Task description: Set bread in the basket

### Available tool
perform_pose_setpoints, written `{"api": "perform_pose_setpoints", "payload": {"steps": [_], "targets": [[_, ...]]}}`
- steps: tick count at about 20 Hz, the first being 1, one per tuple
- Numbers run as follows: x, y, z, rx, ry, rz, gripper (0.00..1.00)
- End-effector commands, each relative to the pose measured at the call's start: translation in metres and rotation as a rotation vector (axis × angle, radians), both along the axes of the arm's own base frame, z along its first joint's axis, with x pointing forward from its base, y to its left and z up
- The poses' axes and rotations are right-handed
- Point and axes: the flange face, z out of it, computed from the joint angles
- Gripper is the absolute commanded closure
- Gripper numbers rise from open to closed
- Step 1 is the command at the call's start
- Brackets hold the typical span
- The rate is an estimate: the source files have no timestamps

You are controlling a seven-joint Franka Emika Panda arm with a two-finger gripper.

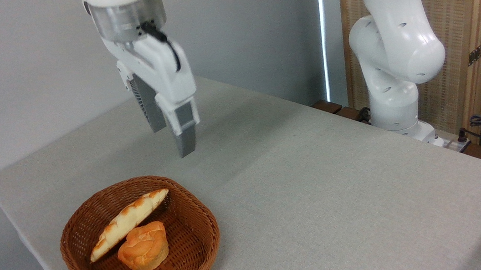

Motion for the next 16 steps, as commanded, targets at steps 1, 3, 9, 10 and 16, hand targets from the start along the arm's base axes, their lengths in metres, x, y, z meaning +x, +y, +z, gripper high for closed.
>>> {"api": "perform_pose_setpoints", "payload": {"steps": [1, 3, 9, 10, 16], "targets": [[0.0, -0.002, 0.008, 0.189, 0.032, 0.184, 0.0], [0.0, -0.024, 0.007, 0.257, 0.022, 0.169, 0.0], [0.004, -0.023, 0.011, 0.26, -0.023, 0.169, 0.0], [0.005, -0.022, 0.012, 0.258, -0.032, 0.17, 0.0], [-0.005, -0.001, 0.019, 0.239, -0.059, 0.202, 0.0]]}}
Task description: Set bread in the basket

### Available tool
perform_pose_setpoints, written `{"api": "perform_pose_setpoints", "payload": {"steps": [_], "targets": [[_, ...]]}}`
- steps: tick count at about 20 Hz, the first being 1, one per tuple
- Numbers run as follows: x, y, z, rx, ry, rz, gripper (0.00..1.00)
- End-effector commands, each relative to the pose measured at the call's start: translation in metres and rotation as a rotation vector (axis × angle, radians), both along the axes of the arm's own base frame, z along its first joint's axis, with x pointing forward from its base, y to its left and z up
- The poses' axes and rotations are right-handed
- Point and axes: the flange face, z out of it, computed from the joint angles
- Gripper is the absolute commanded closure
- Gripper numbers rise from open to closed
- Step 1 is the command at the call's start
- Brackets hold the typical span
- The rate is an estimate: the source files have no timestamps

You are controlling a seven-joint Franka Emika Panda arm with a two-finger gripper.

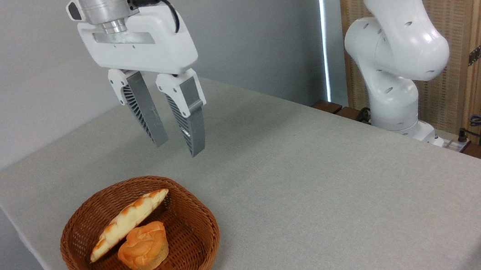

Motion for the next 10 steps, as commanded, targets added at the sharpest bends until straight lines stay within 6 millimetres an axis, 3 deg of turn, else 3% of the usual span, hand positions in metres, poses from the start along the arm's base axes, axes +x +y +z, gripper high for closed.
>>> {"api": "perform_pose_setpoints", "payload": {"steps": [1, 10], "targets": [[-0.012, 0.004, 0.004, -0.004, -0.016, -0.001, 0.0], [-0.023, 0.001, -0.013, -0.008, -0.04, -0.035, 0.0]]}}
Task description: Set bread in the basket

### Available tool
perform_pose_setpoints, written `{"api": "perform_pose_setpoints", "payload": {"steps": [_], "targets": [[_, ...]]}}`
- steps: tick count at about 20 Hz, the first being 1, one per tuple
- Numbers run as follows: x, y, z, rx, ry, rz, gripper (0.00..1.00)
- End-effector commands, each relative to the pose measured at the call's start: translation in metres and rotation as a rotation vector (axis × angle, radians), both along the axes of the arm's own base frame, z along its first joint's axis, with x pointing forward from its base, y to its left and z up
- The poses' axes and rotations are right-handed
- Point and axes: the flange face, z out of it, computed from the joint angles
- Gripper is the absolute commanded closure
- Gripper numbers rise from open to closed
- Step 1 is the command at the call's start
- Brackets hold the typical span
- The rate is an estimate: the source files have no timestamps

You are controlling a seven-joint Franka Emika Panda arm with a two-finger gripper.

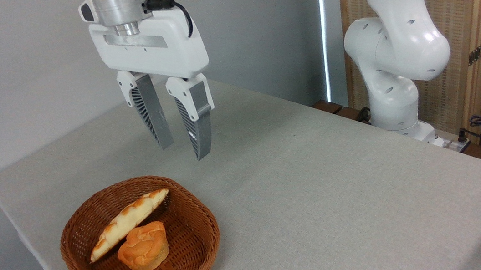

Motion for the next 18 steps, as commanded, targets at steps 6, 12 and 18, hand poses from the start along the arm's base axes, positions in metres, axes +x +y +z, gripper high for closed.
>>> {"api": "perform_pose_setpoints", "payload": {"steps": [6, 12, 18], "targets": [[-0.0122, 0.0022, -0.0072, 0.01, 0.04, -0.043, 0.0], [-0.0142, 0.0026, -0.0076, -0.012, 0.061, -0.096, 0.0], [-0.0142, 0.0018, -0.0063, -0.061, 0.058, -0.087, 0.0]]}}
